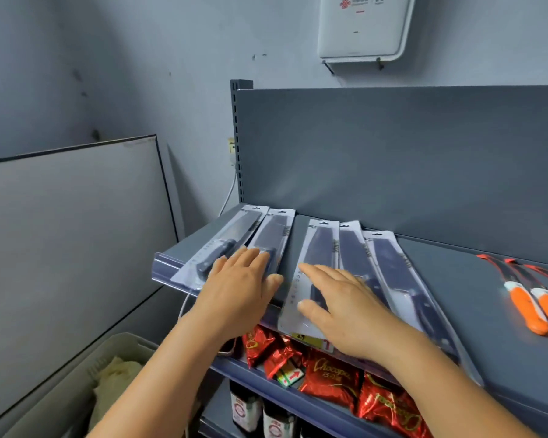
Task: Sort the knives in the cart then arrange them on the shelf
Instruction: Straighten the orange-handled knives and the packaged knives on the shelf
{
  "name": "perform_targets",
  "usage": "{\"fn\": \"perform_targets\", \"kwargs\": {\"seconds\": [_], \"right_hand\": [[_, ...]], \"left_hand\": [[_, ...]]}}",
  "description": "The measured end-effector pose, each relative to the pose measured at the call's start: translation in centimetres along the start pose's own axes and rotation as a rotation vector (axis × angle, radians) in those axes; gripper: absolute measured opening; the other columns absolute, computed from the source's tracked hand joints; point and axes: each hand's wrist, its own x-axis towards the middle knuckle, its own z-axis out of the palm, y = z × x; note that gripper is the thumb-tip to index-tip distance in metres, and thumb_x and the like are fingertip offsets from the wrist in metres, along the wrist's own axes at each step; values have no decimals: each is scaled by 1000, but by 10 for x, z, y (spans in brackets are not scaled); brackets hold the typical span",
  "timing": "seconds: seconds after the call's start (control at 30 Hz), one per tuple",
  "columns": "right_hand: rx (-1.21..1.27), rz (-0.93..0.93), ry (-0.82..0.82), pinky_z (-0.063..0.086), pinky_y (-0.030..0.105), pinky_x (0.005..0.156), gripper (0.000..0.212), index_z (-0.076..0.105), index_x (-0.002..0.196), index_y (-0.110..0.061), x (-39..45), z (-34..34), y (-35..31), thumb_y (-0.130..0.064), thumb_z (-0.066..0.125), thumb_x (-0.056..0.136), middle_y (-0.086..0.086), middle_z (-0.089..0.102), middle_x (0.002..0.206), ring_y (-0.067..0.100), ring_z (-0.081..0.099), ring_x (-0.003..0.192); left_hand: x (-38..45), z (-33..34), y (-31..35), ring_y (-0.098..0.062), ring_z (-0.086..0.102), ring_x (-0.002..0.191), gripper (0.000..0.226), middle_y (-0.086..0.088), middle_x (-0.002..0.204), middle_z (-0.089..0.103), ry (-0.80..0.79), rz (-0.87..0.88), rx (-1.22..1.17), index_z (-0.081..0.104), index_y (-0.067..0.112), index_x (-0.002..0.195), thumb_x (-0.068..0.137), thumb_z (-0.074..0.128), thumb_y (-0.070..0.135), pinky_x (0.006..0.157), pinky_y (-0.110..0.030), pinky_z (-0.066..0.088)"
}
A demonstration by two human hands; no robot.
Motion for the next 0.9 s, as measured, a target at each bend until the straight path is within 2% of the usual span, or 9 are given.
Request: {"fn": "perform_targets", "kwargs": {"seconds": [0.07, 0.13, 0.2, 0.3, 0.43, 0.53, 0.6, 0.8, 0.9], "right_hand": [[1, -32, -48, 14, 31, 118, 60, 10, 152, -31, 15, 3, -7, -44, 37, 99, -12, 17, 157, 13, 14, 144], [11, -55, -97, 15, 34, 118, 60, 10, 152, -30, 29, 5, -15, -42, 37, 99, -10, 16, 157, 15, 13, 144], [39, -61, -134, 19, 38, 117, 60, 11, 151, -29, 43, 8, -21, -42, 38, 99, -8, 16, 157, 18, 15, 144], [57, 1, -170, 32, 43, 109, 56, 24, 146, -23, 63, 16, -30, -45, 40, 97, 1, 27, 151, 25, 30, 136], [95, 134, -153, 43, 39, 88, 39, 43, 115, -16, 85, 25, -41, -47, 43, 92, 8, 47, 125, 28, 51, 109], [104, 211, -125, 42, 37, 84, 45, 46, 115, -14, 97, 27, -50, -52, 47, 89, 9, 49, 125, 29, 53, 108], [123, 257, -102, 44, 36, 83, 38, 47, 103, -19, 101, 28, -56, -53, 52, 86, 7, 52, 122, 28, 55, 106], [128, 368, 3, 44, 31, 68, 31, 48, 80, -19, 111, 35, -83, -48, 60, 82, 3, 60, 101, 26, 59, 90], [135, 410, 61, 40, 28, 62, 30, 45, 72, -20, 116, 40, -95, -43, 60, 81, 1, 60, 91, 24, 57, 82]], "left_hand": [[10, 3, -21, -18, 35, 133, 70, 7, 137, 45, -25, -110, 1, 48, 21, 128, 86, 8, 58, 105, -35, 28], [18, 4, -39, -21, 41, 127, 44, 5, 131, 48, -73, -196, 30, 53, 20, 121, 97, 25, 43, 99, -36, 33], [23, 3, -51, -23, 45, 122, 33, 4, 130, 47, -93, -218, 9, 54, 19, 121, 98, 35, 34, 96, -36, 37], [26, 2, -64, -24, 46, 124, 44, 4, 142, 41, -96, -238, -61, 42, 25, 139, 96, 42, 31, 102, -39, 39], [31, 2, -79, -22, 47, 123, 52, 5, 143, 41, -90, -242, -128, 33, 34, 144, 94, 47, 34, 100, -35, 42], [37, 2, -91, -23, 51, 115, 53, 4, 138, 44, -90, -239, -139, 37, 36, 141, 90, 51, 33, 90, -33, 46], [41, 2, -101, -23, 52, 109, 54, 3, 130, 48, -82, -219, -116, 39, 40, 138, 86, 52, 33, 85, -32, 47], [51, -2, -123, -18, 52, 88, 54, 2, 107, 53, -77, -129, -118, 41, 43, 138, 86, 53, 34, 70, -26, 43], [53, -4, -130, -19, 52, 81, 49, 1, 101, 53, -51, -103, -107, 46, 40, 133, 84, 54, 36, 70, -29, 46]]}}
